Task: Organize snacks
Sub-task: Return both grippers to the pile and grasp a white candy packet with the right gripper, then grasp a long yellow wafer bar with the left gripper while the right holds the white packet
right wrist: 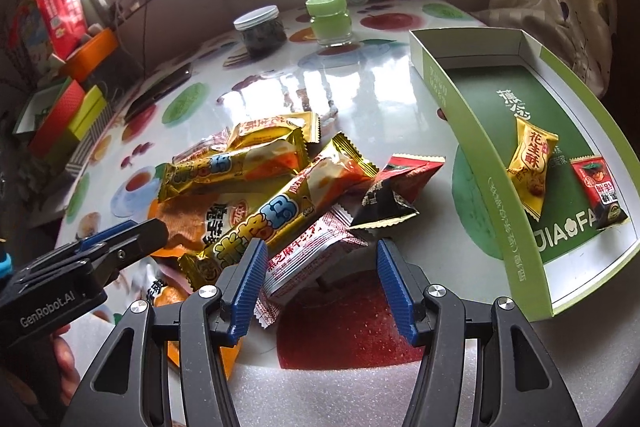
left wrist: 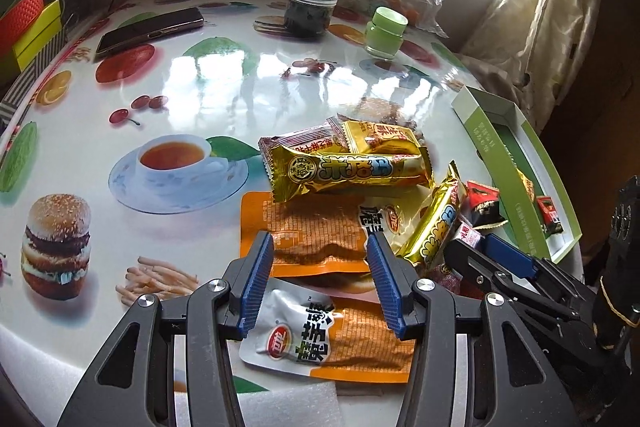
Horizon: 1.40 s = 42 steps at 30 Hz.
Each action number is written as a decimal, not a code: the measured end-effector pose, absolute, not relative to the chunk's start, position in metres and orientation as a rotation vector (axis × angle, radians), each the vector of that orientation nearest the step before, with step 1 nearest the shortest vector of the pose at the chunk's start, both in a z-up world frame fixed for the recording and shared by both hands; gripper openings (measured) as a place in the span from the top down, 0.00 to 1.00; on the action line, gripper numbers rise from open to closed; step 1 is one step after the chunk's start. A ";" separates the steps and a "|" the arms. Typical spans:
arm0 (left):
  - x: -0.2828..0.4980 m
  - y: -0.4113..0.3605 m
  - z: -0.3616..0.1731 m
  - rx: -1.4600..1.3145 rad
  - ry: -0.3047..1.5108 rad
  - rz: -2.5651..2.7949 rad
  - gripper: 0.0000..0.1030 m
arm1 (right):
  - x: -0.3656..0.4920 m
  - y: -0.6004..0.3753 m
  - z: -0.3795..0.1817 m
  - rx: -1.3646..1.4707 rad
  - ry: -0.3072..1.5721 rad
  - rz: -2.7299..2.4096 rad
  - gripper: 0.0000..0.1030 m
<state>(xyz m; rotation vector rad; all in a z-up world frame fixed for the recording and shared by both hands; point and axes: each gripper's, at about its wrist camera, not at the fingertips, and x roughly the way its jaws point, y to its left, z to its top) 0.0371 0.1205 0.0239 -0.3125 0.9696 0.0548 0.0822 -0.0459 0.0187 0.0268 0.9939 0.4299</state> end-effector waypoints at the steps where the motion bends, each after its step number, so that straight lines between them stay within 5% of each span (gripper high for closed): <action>1: 0.037 0.121 0.024 -0.313 0.970 0.052 0.51 | 0.082 -0.044 0.018 0.020 1.000 0.435 0.45; 4: 0.038 0.120 0.024 -0.313 0.971 0.047 0.51 | 0.080 -0.039 0.017 -0.017 0.997 0.439 0.45; 16: 0.047 0.107 0.027 -0.292 0.977 -0.013 0.52 | 0.075 -0.050 0.019 -0.055 0.964 0.412 0.83; 42: 0.080 0.048 0.019 -0.118 1.044 -0.180 0.52 | 0.072 -0.080 0.021 -0.031 0.942 0.353 0.84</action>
